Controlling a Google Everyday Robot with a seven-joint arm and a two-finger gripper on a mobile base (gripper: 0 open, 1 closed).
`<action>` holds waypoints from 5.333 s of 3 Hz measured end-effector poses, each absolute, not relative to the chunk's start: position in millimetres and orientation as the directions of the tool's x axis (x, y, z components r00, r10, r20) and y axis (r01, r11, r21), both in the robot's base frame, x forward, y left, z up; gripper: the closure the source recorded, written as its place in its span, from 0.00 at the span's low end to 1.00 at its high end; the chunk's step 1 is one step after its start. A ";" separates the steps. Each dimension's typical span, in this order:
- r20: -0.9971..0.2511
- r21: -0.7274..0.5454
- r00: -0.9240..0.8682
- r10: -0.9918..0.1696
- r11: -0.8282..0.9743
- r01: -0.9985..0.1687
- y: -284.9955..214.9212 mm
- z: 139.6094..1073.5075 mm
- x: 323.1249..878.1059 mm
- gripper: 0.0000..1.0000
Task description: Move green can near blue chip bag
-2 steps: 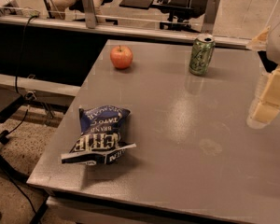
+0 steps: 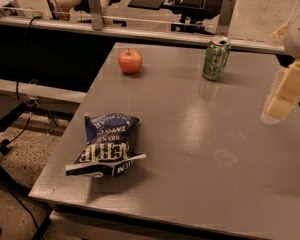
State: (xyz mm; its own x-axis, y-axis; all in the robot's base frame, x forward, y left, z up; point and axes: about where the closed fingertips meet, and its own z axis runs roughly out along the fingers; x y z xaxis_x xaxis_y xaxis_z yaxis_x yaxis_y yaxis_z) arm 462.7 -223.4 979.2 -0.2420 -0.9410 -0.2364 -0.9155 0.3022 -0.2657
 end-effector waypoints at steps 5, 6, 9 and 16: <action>-0.491 -0.195 -0.454 -0.743 0.602 -0.774 -276.8 922.6 676.1 0.00; -0.524 -0.170 -0.468 -0.712 0.626 -0.761 -268.6 912.6 700.9 0.00; -0.581 -0.113 -0.442 -0.684 0.605 -0.788 -234.9 901.5 721.4 0.13; -0.615 -0.114 -0.062 -0.786 0.166 -0.980 -90.5 930.6 558.4 1.00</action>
Offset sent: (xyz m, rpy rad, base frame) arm 0.1579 -0.0542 -0.0290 0.1881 -0.0671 -0.1826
